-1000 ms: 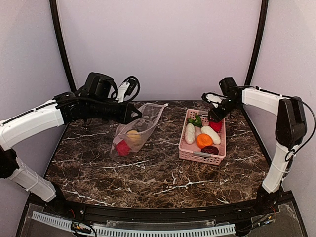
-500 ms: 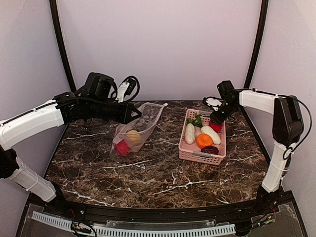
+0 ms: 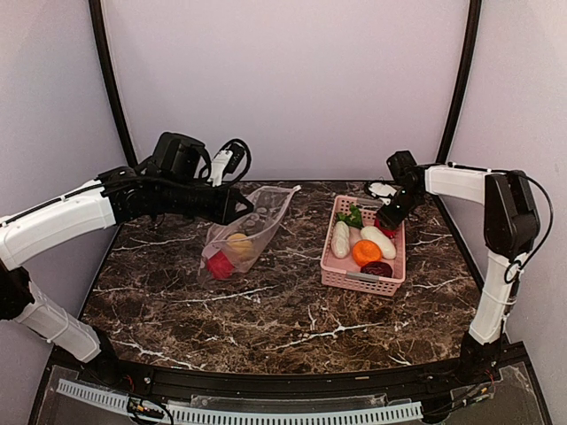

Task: Place the food in the zip-top bag and seal the zipper
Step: Pick up the fake fruit from the bin.

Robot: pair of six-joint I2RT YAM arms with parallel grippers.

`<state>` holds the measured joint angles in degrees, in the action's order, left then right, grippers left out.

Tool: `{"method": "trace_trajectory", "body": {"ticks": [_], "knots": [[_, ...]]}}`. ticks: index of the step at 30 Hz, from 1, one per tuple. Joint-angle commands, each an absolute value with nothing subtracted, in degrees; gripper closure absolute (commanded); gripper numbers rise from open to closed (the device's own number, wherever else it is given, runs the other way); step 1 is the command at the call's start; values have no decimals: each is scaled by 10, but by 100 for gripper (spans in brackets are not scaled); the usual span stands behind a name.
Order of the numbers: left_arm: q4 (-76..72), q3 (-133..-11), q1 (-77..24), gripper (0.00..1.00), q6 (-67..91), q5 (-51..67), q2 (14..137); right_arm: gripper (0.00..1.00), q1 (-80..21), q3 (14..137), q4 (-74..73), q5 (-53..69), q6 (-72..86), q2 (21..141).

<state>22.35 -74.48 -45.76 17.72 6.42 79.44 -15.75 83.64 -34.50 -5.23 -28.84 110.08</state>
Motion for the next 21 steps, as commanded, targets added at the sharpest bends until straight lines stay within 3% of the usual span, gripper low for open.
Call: {"method": "trace_trajectory", "body": {"ticks": [1, 5, 12, 21], "knots": [[212, -728, -456, 99, 182, 62, 770, 38, -161, 832, -327, -83, -289, 1126], [211, -727, -456, 99, 183, 60, 769, 38, -163, 829, -326, -90, -295, 1137], [212, -725, -456, 99, 179, 61, 768, 20, -176, 822, -325, -92, -300, 1145], [211, -719, -456, 99, 181, 61, 762, 33, -185, 825, -324, -102, -301, 1148]]}}
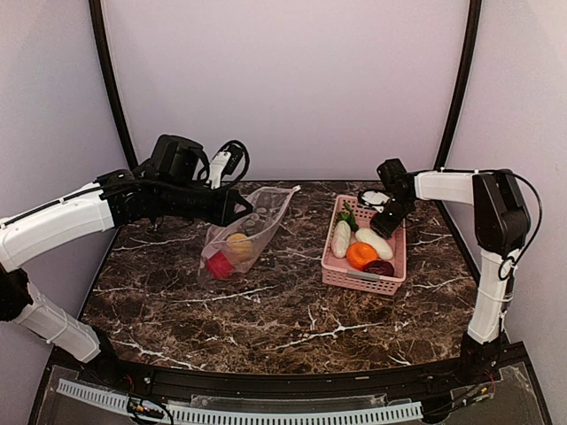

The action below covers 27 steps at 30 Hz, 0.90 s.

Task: Place the food in the zip-top bag and seal the zipper
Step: Pick up the fake fruit from the bin.

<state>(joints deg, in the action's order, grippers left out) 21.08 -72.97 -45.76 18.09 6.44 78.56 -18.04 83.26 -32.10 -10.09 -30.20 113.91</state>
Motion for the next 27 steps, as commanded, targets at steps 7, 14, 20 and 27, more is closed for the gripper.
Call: {"method": "trace_trajectory", "body": {"ticks": [7, 14, 20, 27], "knots": [[209, -716, -456, 99, 180, 58, 760, 42, -190, 821, -324, -108, -300, 1118], [199, -714, -456, 99, 176, 55, 765, 45, -191, 817, -327, -98, -296, 1073], [185, -711, -456, 99, 177, 50, 766, 48, -191, 832, -345, -62, -285, 1038], [179, -705, -456, 99, 177, 46, 760, 50, -198, 913, -420, 144, -273, 988]]}}
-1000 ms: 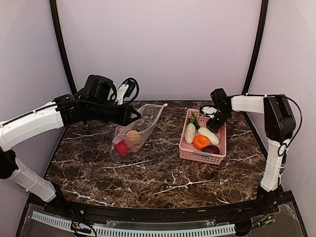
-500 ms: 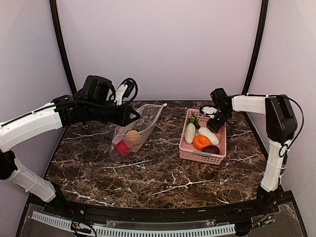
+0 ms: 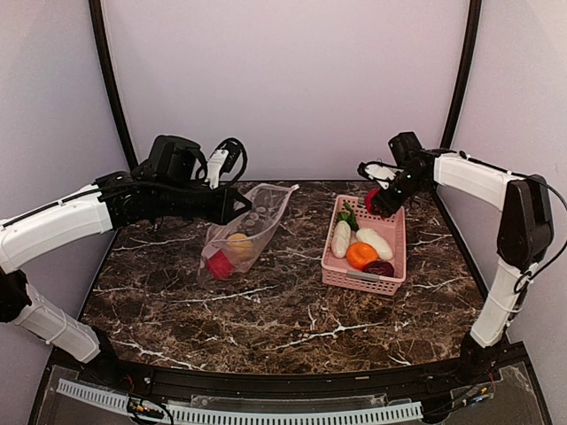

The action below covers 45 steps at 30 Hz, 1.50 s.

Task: Place the food in the zip-top bag and seal the zipper
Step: Pick up the fake fruit from the bin, then place the fake fruit in the zipper food storage bag.

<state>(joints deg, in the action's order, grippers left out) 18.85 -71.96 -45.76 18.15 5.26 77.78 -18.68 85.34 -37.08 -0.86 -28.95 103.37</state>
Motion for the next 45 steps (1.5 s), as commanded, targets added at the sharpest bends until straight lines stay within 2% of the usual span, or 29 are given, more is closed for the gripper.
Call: {"method": "trace_trajectory", "body": {"ticks": [1, 9, 16, 36, 40, 45], "knots": [[178, -704, -456, 99, 176, 44, 759, 50, -201, 925, -434, 182, -273, 979], [162, -693, -456, 99, 175, 36, 750, 50, -275, 960, -420, 436, -239, 903], [166, -695, -456, 99, 184, 36, 741, 49, -351, 1013, -415, 509, -212, 925], [167, -681, -456, 99, 203, 26, 713, 50, -419, 1138, -382, 593, -93, 1118], [159, -672, -456, 99, 215, 26, 707, 49, -431, 1129, -378, 573, -71, 1123], [144, -654, -456, 99, 233, -9, 698, 44, -445, 1106, -379, 491, -24, 1123]]}}
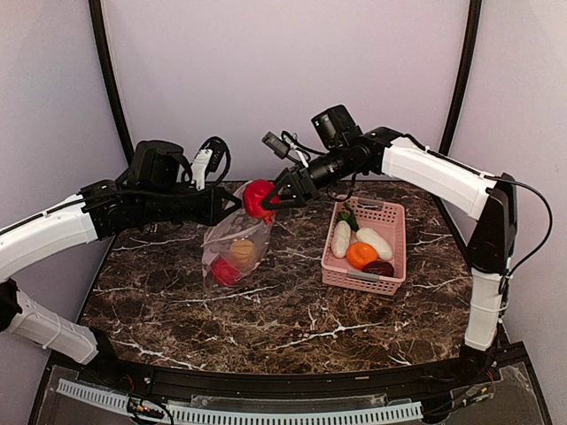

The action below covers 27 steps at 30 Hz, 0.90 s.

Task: Place the food in the zip-top bag and seal the zipper
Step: Place the fake fruit in the zipper food storage bag.

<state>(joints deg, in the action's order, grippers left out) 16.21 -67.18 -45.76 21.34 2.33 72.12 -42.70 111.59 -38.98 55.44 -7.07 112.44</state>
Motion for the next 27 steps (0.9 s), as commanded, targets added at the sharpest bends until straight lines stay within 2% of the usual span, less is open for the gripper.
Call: {"method": "trace_trajectory", "body": {"ticks": [1, 6, 14, 17, 21, 27], "knots": [[142, -653, -456, 99, 235, -14, 698, 44, -450, 1103, -385, 463, -21, 1122], [133, -653, -456, 99, 241, -8, 710, 43, -472, 1089, -400, 357, -1, 1117], [118, -651, -456, 99, 257, 17, 725, 41, -473, 1128, -397, 283, 38, 1120], [119, -653, -456, 99, 261, 28, 731, 41, -473, 1156, -396, 280, 57, 1128], [115, -652, -456, 99, 267, 32, 732, 36, -474, 1173, -395, 309, 75, 1146], [112, -652, -456, 99, 274, 15, 724, 36, -482, 1186, -396, 316, 81, 1168]]}}
